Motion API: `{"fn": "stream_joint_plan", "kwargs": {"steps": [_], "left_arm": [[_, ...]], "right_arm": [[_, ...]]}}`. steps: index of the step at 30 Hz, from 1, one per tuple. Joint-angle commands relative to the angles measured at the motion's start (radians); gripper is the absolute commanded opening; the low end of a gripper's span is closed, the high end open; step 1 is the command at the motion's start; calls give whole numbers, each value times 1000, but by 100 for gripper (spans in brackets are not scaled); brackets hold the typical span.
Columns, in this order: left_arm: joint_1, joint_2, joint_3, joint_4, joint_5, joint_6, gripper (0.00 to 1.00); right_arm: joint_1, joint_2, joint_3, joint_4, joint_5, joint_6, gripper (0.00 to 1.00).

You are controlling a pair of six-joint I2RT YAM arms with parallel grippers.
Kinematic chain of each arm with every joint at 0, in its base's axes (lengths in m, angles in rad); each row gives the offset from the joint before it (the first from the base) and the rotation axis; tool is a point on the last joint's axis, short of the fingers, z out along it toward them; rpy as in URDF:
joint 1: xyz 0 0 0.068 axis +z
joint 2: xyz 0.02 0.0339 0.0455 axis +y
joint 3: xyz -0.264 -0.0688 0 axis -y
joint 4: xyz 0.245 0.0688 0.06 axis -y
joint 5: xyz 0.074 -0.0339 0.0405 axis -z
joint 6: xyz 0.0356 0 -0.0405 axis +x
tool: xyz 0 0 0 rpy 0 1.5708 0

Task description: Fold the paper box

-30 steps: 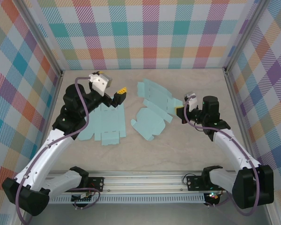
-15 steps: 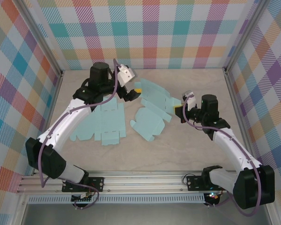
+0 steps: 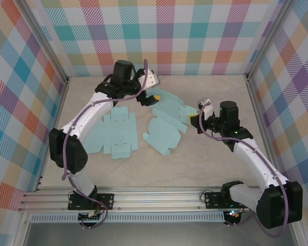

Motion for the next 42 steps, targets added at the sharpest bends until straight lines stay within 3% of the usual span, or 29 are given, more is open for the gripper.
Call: {"fn": "stream_joint_plan", "kwargs": {"steps": [1, 7, 10, 18, 19, 22, 23, 26, 31, 34, 42], "left_arm": [[10, 40, 66, -72, 37, 72, 99], [10, 119, 157, -124, 37, 114, 94], [9, 168, 217, -182, 37, 140, 85], [-14, 222, 261, -274, 16, 209, 81], [-16, 226, 261, -272, 11, 209, 76], [-22, 241, 265, -257, -12, 203, 43], [-26, 248, 268, -255, -22, 199, 37], [-39, 262, 276, -261, -47, 203, 36], [-51, 247, 250, -230, -103, 191, 7], [-53, 207, 209, -189, -124, 169, 0], [-89, 57, 42, -49, -251, 50, 0]], "right_arm": [[8, -15, 23, -16, -7, -33, 0], [10, -8, 30, -26, -6, -36, 0], [10, -7, 31, -19, -9, -33, 0], [11, 4, 30, -3, -11, -30, 0], [11, 6, 29, -1, -11, -30, 0], [11, 12, 21, 15, -13, -27, 0], [10, 14, 18, 22, -14, -25, 0], [11, 19, 10, 34, -5, -22, 0], [11, 15, -4, 40, 76, -1, 0], [10, 5, -22, 42, 153, 13, 0], [2, 53, -7, 34, 288, 101, 0]]}}
